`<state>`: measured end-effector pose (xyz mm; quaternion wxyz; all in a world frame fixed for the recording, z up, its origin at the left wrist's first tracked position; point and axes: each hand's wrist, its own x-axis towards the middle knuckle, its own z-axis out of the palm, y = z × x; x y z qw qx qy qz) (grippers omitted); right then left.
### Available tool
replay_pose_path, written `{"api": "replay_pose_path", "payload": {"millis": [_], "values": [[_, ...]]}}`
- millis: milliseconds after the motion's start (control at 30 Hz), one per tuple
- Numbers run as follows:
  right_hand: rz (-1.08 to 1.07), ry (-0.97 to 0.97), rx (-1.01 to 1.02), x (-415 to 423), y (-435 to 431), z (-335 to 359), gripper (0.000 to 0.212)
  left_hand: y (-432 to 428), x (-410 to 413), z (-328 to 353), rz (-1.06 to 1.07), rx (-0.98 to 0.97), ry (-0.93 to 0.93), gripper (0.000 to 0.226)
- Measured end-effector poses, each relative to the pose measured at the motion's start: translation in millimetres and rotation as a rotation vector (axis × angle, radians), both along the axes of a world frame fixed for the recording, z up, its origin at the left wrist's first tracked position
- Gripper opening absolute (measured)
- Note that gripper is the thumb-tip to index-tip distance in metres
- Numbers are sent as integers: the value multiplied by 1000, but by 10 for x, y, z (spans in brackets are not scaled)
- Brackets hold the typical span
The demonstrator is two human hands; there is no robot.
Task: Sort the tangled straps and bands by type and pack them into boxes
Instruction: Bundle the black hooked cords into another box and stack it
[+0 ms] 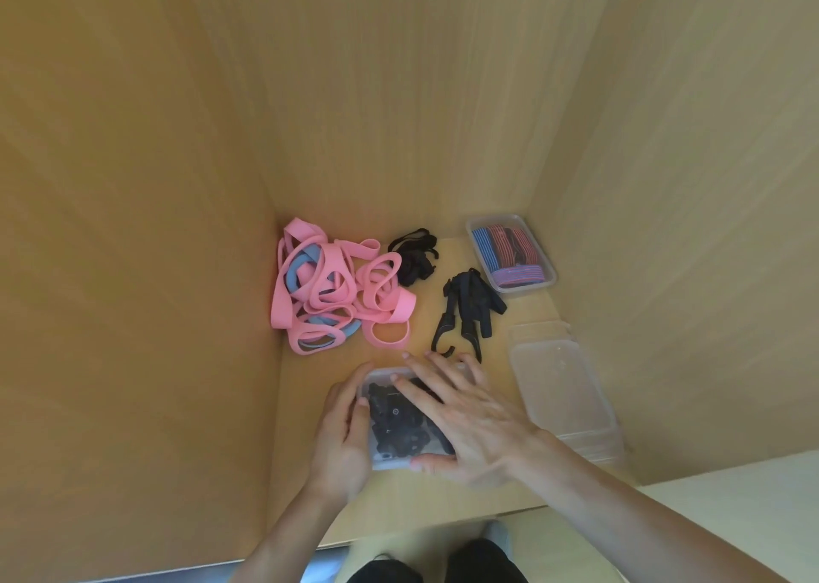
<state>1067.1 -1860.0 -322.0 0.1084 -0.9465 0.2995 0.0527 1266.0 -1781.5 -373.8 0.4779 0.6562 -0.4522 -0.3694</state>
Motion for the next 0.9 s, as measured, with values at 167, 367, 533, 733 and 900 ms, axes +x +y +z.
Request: {"api": "replay_pose_path", "payload": {"millis": [167,367,533,733,900], "values": [[-23,32,17,16,9,18,96,-37,10,5,-15,-5,43,46],[-118,53,-13,84,41,20,96,-188,38,112,-63,77,260,43],[-130,48,-10,93,22,29,107,-168,97,159,-88,139,417,39],[-303,-85,25,221,52,63,100,-31,149,187,-170,138,386,103],[-539,-284,241,233,10,193,93,48,158,143,-241,91,456,94]]}}
